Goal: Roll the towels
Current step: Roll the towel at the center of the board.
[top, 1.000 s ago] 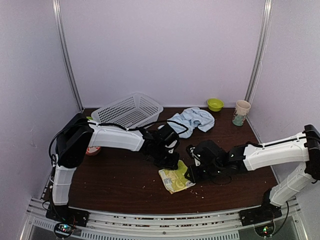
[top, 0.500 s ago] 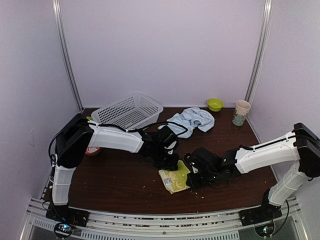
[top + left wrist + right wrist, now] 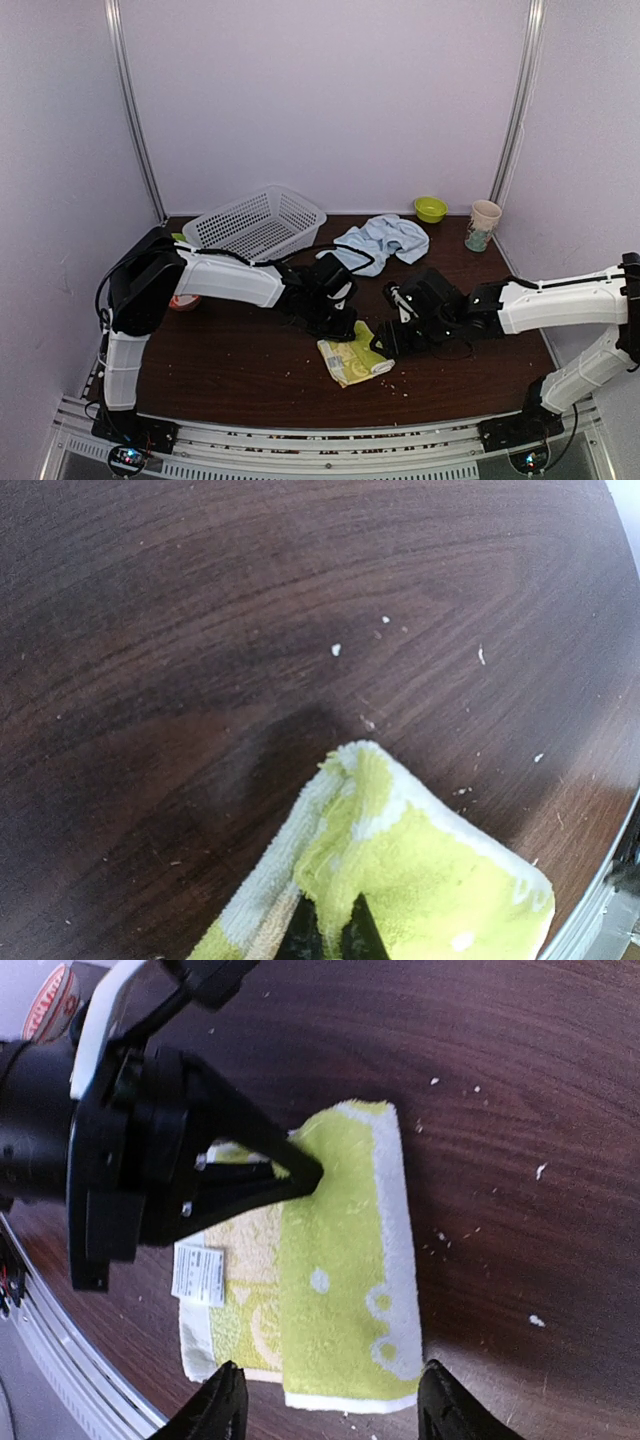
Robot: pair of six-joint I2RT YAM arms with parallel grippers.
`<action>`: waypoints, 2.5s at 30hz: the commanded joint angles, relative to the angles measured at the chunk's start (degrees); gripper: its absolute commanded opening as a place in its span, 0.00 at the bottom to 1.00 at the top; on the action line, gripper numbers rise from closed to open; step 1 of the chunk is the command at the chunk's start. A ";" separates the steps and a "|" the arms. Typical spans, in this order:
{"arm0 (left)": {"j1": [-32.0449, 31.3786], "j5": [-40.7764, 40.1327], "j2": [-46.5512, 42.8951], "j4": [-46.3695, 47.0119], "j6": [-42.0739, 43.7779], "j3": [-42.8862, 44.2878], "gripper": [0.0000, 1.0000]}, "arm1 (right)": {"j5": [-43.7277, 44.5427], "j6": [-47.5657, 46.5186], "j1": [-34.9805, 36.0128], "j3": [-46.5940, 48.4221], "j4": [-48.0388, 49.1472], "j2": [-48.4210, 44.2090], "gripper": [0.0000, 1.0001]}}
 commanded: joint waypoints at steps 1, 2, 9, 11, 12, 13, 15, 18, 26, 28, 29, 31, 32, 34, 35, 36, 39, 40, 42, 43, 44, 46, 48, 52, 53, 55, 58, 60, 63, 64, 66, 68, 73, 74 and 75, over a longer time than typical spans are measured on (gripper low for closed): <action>0.37 -1.55 0.73 -4.08 0.25 -2.19 0.00 | -6.27 0.07 -5.38 -2.96 5.66 -0.15 0.59; 0.29 -1.55 0.69 -4.11 0.28 -2.17 0.00 | -8.20 0.07 -6.66 -3.95 7.47 0.49 0.60; 0.10 -1.63 0.67 -4.30 0.24 -1.99 0.00 | -17.52 2.28 -10.80 -7.81 17.24 5.45 0.61; 0.04 -1.63 0.64 -4.28 0.26 -2.11 0.00 | -18.08 2.73 -10.77 -8.14 18.44 6.96 0.60; 0.03 -1.63 0.64 -4.26 0.23 -2.07 0.00 | -18.44 2.99 -10.81 -8.33 19.11 7.74 0.60; 0.07 -1.60 0.64 -4.37 0.23 -2.07 0.00 | -18.78 3.23 -10.81 -8.61 19.67 8.53 0.60; 0.02 -1.57 0.64 -4.48 0.26 -2.07 0.00 | -19.25 4.03 -10.69 -9.48 21.12 9.68 0.59; 0.01 -1.61 0.50 -4.48 0.24 -2.15 0.00 | -20.43 5.09 -10.69 -10.77 23.62 11.54 0.56; 0.01 -1.97 -0.53 -5.28 0.41 -2.20 0.00 | -18.95 5.62 -10.63 -11.43 23.71 13.22 0.21; 0.01 -2.25 -1.51 -5.74 0.58 -2.47 0.01 | -17.80 4.86 -10.55 -10.94 21.99 13.22 0.18; 0.01 -2.32 -2.21 -5.86 0.69 -2.69 0.03 | -17.23 4.46 -10.36 -10.69 21.27 13.20 0.18; 0.01 -2.38 -3.42 -6.32 0.92 -3.10 0.08 | -16.31 4.03 -10.05 -10.21 20.21 13.24 0.17; 0.01 -2.35 -4.10 -6.70 1.16 -3.24 0.12 | -15.84 3.86 -9.96 -10.06 19.77 13.34 0.17; 0.01 -2.18 -5.31 -7.37 1.48 -3.49 0.17 | -15.08 3.63 -9.69 -9.57 19.05 13.52 0.17; 0.01 -2.17 -6.05 -7.60 1.71 -3.71 0.19 | -14.77 3.47 -9.53 -9.42 18.71 13.62 0.16; 0.01 -2.08 -6.80 -7.83 1.81 -3.92 0.21 | -14.50 3.30 -9.36 -9.30 18.41 13.74 0.16; 0.01 -1.64 -9.43 -8.14 2.16 -4.58 0.25 | -13.75 3.01 -8.94 -8.78 17.66 13.72 0.15; 0.01 -1.54 -10.12 -8.25 2.21 -4.53 0.25 | -13.34 2.78 -8.78 -8.55 17.09 13.65 0.15; 0.01 -1.47 -11.03 -8.25 2.30 -3.99 0.25 | -12.22 2.14 -8.24 -7.85 15.57 13.70 0.14; 0.01 -1.33 -11.25 -8.26 2.30 -3.41 0.24 | -11.53 1.90 -7.92 -7.53 14.88 13.69 0.14; -0.03 -1.02 -11.16 -8.20 2.37 -2.61 0.24 | -11.04 1.69 -7.69 -7.14 14.45 13.66 0.14; -0.07 -0.30 -10.44 -8.08 2.58 -0.66 0.23 | -10.39 1.56 -7.40 -6.75 13.85 13.70 0.14; -0.15 0.64 -9.15 -8.09 2.81 1.41 0.22 | -10.08 1.60 -7.22 -6.59 13.64 13.81 0.14; -0.51 2.55 -6.61 -7.59 2.91 4.78 0.20 | -9.56 1.88 -6.82 -6.35 13.49 13.96 0.14; -0.58 2.93 -5.97 -7.54 2.95 5.41 0.20 | -9.39 1.88 -6.67 -6.33 13.39 13.95 0.14; -0.68 3.59 -4.51 -7.56 2.92 6.56 0.18 | -8.64 1.81 -6.39 -6.04 12.94 13.90 0.13; -0.68 3.54 -3.19 -7.51 2.81 6.74 0.16 | -5.97 1.19 -5.41 -5.12 10.90 13.43 0.11; -0.64 3.08 -3.33 -7.56 2.62 6.00 0.16 | -3.19 0.70 -4.56 -4.38 8.99 13.00 0.06; -0.60 1.79 -4.76 -7.47 2.30 4.35 0.14 | 1.35 0.01 -3.28 -3.28 5.46 12.11 0.00; -0.60 1.20 -5.56 -7.41 2.19 3.67 0.14 | 2.91 -0.14 -2.95 -2.80 4.27 11.84 0.00; -0.56 0.01 -7.43 -7.26 2.08 1.79 0.14 | 5.53 -0.38 -2.38 -1.99 2.33 11.48 0.00; -0.51 -0.99 -9.62 -6.85 1.66 -0.49 0.14 | 8.31 -0.58 -1.63 -0.95 -0.09 11.35 0.00; -0.51 -2.78 -14.66 -5.46 0.33 -6.46 0.14 | 17.09 -0.87 1.91 3.84 -7.81 13.08 0.00; -0.51 -3.10 -15.47 -4.99 -0.01 -7.64 0.14 | 18.58 -0.75 2.59 5.09 -9.18 13.71 0.00; -0.51 -3.31 -16.40 -4.52 -0.36 -8.87 0.14 | 19.79 -0.62 3.34 5.98 -10.32 14.27 0.00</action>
